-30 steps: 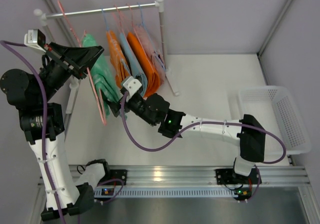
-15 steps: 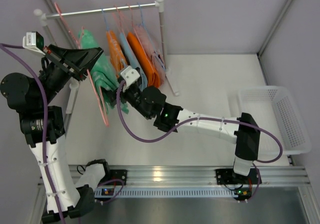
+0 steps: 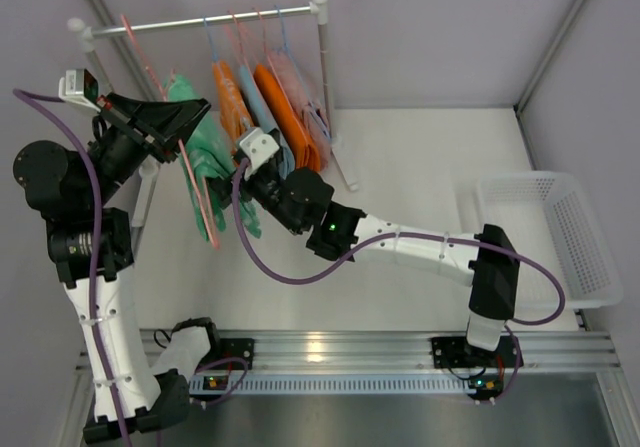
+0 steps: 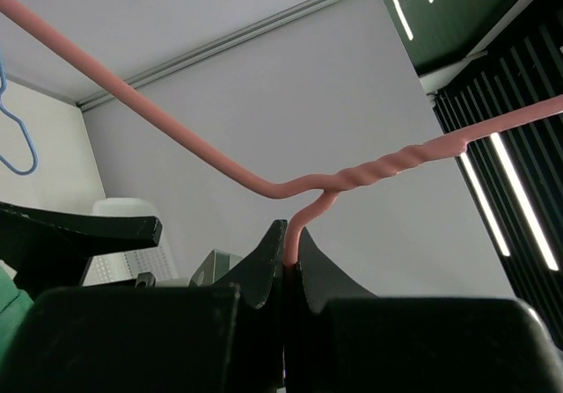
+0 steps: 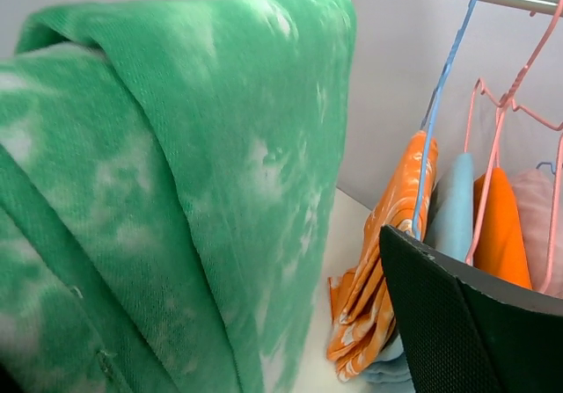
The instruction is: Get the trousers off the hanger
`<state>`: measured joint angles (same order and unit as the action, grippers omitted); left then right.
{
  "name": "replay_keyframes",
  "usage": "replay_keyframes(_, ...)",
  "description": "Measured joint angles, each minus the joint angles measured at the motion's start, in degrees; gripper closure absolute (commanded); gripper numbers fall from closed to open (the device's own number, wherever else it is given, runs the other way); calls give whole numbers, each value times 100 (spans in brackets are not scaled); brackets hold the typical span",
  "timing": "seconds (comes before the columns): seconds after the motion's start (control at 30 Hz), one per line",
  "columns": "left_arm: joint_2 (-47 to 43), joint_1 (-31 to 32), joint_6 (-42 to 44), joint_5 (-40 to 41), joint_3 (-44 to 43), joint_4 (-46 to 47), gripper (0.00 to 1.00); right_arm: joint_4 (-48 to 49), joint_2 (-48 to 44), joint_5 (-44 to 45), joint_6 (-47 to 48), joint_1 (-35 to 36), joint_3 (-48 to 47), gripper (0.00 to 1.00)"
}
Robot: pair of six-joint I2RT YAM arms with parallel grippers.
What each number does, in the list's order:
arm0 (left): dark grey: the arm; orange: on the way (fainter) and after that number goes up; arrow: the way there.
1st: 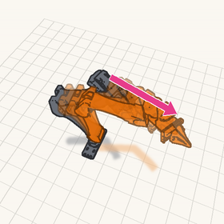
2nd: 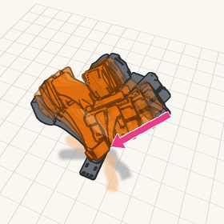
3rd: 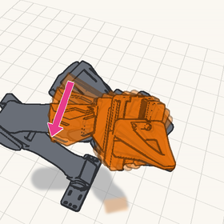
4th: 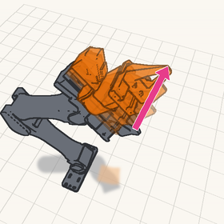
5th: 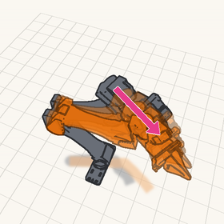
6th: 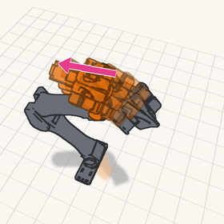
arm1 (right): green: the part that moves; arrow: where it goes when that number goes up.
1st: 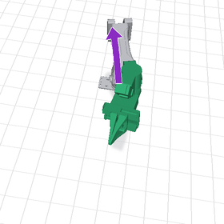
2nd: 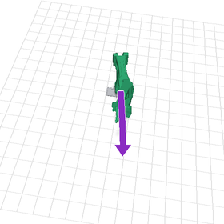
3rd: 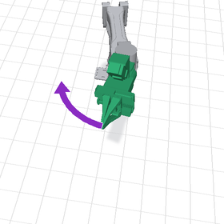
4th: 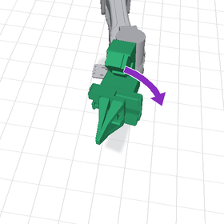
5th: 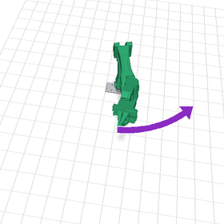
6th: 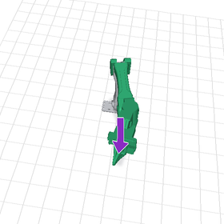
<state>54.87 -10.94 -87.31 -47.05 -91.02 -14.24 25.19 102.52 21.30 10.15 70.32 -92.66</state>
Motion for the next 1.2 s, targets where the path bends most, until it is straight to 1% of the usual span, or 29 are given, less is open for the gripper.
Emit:
replay_keyframes(0.07, 0, 0, 0, 0, 39, -15, 100, 4, 0, -44, 42, -2, -2, 9)
replay_keyframes(0.1, 0, 0, 2, 0, 44, -33, 100, 4, 0, -66, 63, -2, -4, 16)
replay_keyframes(0.13, 0, 0, 2, 0, 46, -46, 100, 2, 0, -90, 92, -2, -13, 31)
replay_keyframes(0.2, 0, 0, 13, 2, 46, -52, 100, -20, 13, -164, 96, -7, -81, 46)
replay_keyframes(0.23, 0, 0, 26, 9, 46, -50, 100, -26, 28, -192, 76, -9, -151, 61)
replay_keyframes(0.27, 0, 0, 33, 17, 46, -46, 100, -28, 31, -192, 103, -15, -168, 62)
replay_keyframes(0.3, 0, 0, 46, 22, 46, -42, 100, -44, 31, -223, 57, -28, -197, 67)
replay_keyframes(0.33, 0, 0, 55, 37, 46, -42, 100, -39, 28, -236, 63, -44, -203, 77)
replay_keyframes(0.4, 0, 0, 87, 46, 46, -46, 100, -46, 28, -271, 72, -85, -214, 85)
replay_keyframes(0.43, -2, 0, 105, 48, 61, -44, 100, -55, 28, -291, 74, -111, -214, 94)
replay_keyframes(0.5, -31, 0, 162, 63, 140, -46, 100, -76, 17, -321, 85, -153, -214, 100)
replay_keyframes(0.83, -378, 9, 632, 46, 922, -26, 100, -647, -417, -483, 50, -223, 120, 100)
replay_keyframes(1.2, -638, 11, 1495, 55, 1816, 57, 100, -1316, -1010, -516, -81, -256, 269, 100)
